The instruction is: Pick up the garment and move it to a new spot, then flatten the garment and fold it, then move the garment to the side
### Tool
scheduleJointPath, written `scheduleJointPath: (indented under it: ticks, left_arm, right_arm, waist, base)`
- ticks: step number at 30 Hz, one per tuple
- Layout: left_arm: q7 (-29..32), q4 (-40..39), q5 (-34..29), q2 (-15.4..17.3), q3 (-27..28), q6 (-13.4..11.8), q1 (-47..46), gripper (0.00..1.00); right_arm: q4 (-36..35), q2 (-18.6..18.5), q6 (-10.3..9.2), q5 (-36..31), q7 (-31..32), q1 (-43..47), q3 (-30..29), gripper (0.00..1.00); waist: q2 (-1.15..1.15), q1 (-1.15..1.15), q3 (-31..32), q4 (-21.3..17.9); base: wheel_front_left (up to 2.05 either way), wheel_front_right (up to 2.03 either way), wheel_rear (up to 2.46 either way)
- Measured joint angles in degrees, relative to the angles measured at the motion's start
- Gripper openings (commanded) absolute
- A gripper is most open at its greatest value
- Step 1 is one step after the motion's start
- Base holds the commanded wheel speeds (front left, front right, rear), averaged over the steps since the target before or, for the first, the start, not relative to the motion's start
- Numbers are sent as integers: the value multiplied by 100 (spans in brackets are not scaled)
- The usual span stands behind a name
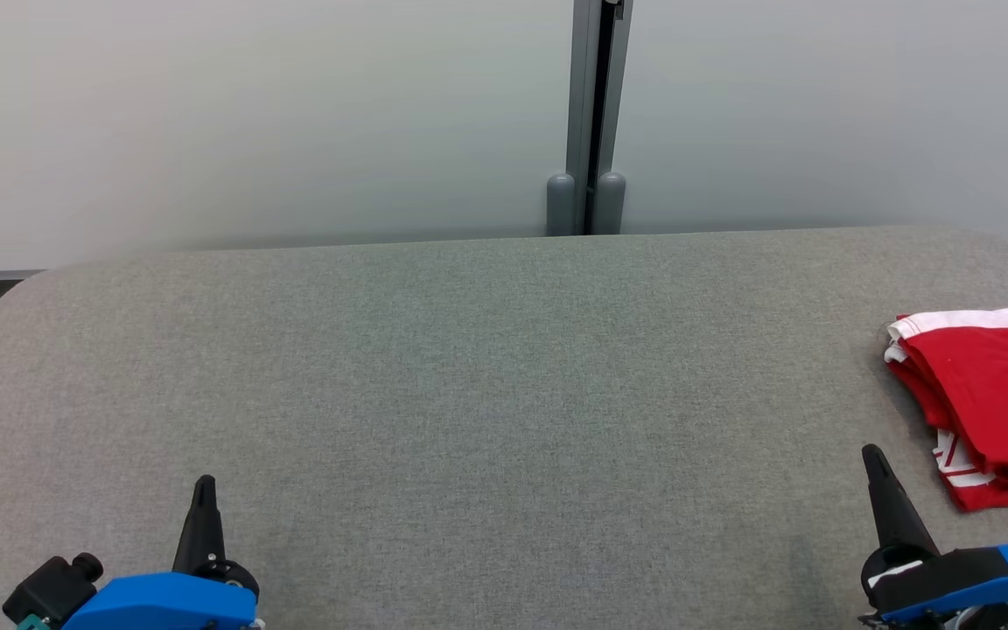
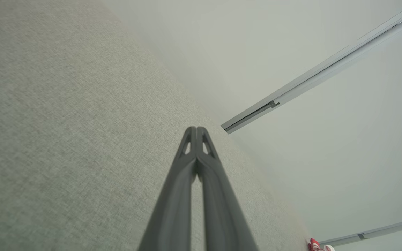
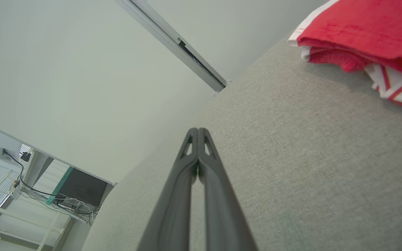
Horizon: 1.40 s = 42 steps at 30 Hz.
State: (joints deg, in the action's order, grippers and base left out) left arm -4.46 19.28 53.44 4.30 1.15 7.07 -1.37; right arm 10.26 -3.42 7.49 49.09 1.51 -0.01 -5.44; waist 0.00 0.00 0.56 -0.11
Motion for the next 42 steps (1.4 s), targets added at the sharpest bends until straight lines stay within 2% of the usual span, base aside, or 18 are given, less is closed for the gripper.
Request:
scheduleJointPath:
  ticks: [42]
  left_arm:
    - [648, -305, 2295, -87, 328, 3, -260, 0]
  right_arm:
    - [218, 30, -1, 2542, 296, -346, -59, 0]
  waist:
    - [0, 0, -37, 5]
  base:
    - [0, 0, 0]
